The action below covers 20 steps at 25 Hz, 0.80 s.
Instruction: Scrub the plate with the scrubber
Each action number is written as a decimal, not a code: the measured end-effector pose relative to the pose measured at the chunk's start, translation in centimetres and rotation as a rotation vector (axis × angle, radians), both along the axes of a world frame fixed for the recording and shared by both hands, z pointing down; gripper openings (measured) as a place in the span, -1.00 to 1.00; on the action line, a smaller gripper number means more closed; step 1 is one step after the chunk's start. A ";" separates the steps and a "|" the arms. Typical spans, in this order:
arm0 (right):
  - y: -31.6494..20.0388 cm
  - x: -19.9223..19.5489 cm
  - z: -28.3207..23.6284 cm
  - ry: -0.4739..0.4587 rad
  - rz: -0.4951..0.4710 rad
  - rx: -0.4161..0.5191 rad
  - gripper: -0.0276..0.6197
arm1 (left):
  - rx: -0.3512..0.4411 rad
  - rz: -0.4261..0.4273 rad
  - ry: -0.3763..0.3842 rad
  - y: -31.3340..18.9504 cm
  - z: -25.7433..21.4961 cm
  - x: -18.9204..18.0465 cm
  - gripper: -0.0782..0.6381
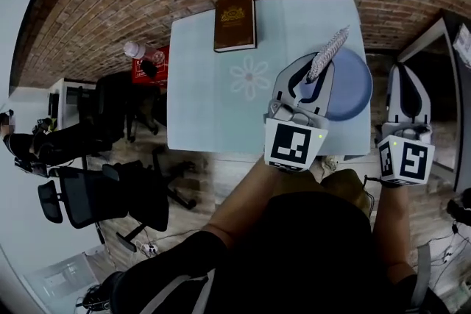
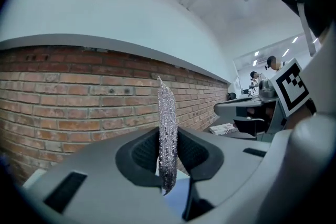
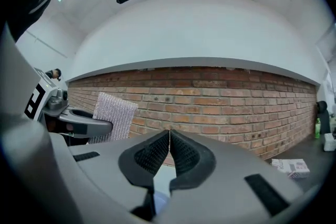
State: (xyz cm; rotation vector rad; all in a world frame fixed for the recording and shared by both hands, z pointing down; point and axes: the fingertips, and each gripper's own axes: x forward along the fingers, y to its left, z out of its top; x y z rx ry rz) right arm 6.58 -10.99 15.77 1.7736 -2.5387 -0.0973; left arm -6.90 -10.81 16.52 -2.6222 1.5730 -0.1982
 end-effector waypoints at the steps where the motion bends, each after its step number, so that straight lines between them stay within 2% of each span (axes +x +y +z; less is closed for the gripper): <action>1: 0.0 -0.3 0.4 0.006 0.007 -0.009 -0.80 | 0.004 0.014 0.006 -0.4 0.3 0.0 -0.56; 5: -0.3 -0.4 2.8 0.025 0.014 -0.060 -0.80 | -0.017 0.040 0.001 -1.9 2.4 0.8 -0.56; 12: -2.6 2.4 9.0 -0.028 0.021 -0.171 -0.80 | -0.121 0.027 -0.043 -3.2 8.2 2.8 -0.56; 16: -2.1 4.1 13.9 -0.050 0.050 -0.286 -0.80 | -0.167 0.036 -0.069 -2.8 11.2 4.0 -0.56; 20: -1.8 5.0 18.2 -0.076 0.040 -0.378 -0.80 | -0.198 0.045 -0.086 -2.8 13.9 4.9 -0.56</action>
